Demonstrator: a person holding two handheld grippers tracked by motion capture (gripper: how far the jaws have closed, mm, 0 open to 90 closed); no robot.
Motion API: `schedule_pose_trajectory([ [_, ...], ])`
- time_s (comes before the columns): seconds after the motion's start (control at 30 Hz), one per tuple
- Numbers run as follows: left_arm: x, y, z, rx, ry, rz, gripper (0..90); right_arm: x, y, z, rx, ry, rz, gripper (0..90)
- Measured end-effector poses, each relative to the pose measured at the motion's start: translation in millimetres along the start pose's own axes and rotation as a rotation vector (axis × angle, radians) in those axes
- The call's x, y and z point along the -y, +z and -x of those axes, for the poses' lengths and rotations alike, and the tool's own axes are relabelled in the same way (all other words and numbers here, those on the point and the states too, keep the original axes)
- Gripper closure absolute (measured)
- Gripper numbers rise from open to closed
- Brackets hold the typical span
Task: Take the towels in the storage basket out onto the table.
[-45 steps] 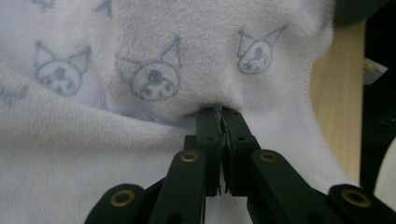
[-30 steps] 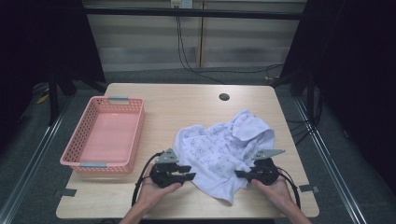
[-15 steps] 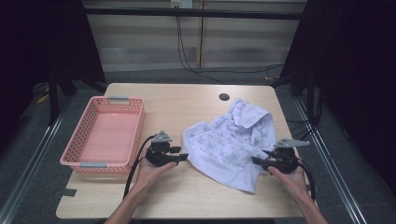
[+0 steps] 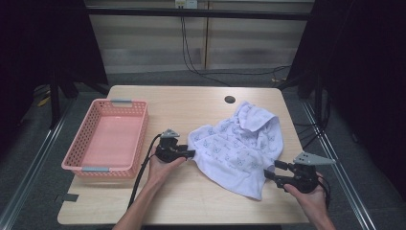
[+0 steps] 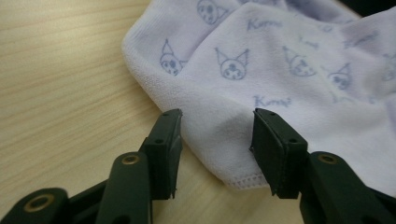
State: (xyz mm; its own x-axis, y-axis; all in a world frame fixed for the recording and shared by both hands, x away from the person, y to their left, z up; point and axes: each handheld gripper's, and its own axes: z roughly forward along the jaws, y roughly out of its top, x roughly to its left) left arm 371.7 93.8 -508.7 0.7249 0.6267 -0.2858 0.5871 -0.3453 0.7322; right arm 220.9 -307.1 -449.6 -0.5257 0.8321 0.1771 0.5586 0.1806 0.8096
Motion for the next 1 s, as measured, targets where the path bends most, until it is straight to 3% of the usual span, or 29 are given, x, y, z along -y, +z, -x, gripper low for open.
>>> schedule_pose_trajectory([
  [0.07, -0.3, 4.4, 2.6, 0.010, 0.008, 0.004, 60.5, 0.0, 1.5, -4.1, -0.027, -0.017, -0.001, 34.2],
  [0.17, -2.2, 6.6, 7.2, 0.009, 0.040, 0.000, 80.9, 0.7, 6.3, -10.2, -0.058, -0.033, -0.017, 37.2],
  [0.23, -2.4, 4.9, 10.9, 0.016, 0.041, -0.001, 83.7, 4.5, 12.7, -11.7, -0.084, -0.044, -0.047, 38.7],
  [0.33, -2.7, -4.6, 15.9, 0.020, 0.059, -0.003, 83.8, 12.5, 23.3, -11.9, -0.084, -0.051, -0.115, 36.4],
  [0.4, -3.5, -16.0, 20.3, 0.021, 0.077, 0.000, 83.8, 13.6, 23.6, -10.5, -0.071, -0.044, -0.119, 35.4],
  [0.47, -4.2, -32.6, 25.0, 0.025, 0.085, 0.020, 84.1, 10.7, 19.4, -8.7, -0.069, -0.037, -0.089, 35.5],
  [0.5, -2.9, -51.6, 31.0, 0.027, 0.094, 0.038, 84.1, 8.1, 14.9, -7.8, -0.066, -0.028, -0.066, 35.4],
  [0.53, -2.9, -51.6, 31.0, 0.027, 0.094, 0.038, 84.1, 8.1, 14.9, -7.8, -0.066, -0.028, -0.066, 35.4],
  [0.63, 4.0, -82.1, 42.6, 0.038, 0.119, 0.065, 84.1, 5.4, 8.5, -7.3, -0.047, -0.023, -0.039, 35.4],
  [0.67, 8.1, -92.2, 46.8, 0.060, 0.116, 0.066, 84.0, 4.2, 5.9, -6.8, -0.046, -0.017, -0.025, 35.4],
  [0.7, 15.6, -101.9, 53.2, 0.059, 0.126, 0.048, 83.9, 2.5, -0.1, -7.7, -0.010, -0.011, 0.009, 33.6],
  [0.77, 20.3, -104.7, 56.6, 0.059, 0.127, 0.019, 83.7, 1.5, -2.9, -8.4, 0.006, -0.001, 0.014, 31.7],
  [0.83, 32.3, -109.4, 60.0, 0.059, 0.141, -0.013, 82.2, 3.0, -9.8, -10.8, -0.016, 0.008, 0.027, 33.4],
  [0.9, 40.3, -110.5, 57.5, 0.106, 0.104, -0.003, 67.8, 10.6, -12.7, -15.2, -0.043, 0.012, 0.003, 42.4],
  [0.93, 43.5, -111.1, 55.3, 0.113, 0.112, 0.008, 64.6, 14.4, -12.7, -16.5, -0.056, 0.017, -0.005, 44.0],
  [1.0, 43.9, -110.5, 47.6, 0.098, 0.086, 0.011, 60.5, 23.8, -10.3, -19.4, -0.073, 0.023, -0.038, 47.1],
])
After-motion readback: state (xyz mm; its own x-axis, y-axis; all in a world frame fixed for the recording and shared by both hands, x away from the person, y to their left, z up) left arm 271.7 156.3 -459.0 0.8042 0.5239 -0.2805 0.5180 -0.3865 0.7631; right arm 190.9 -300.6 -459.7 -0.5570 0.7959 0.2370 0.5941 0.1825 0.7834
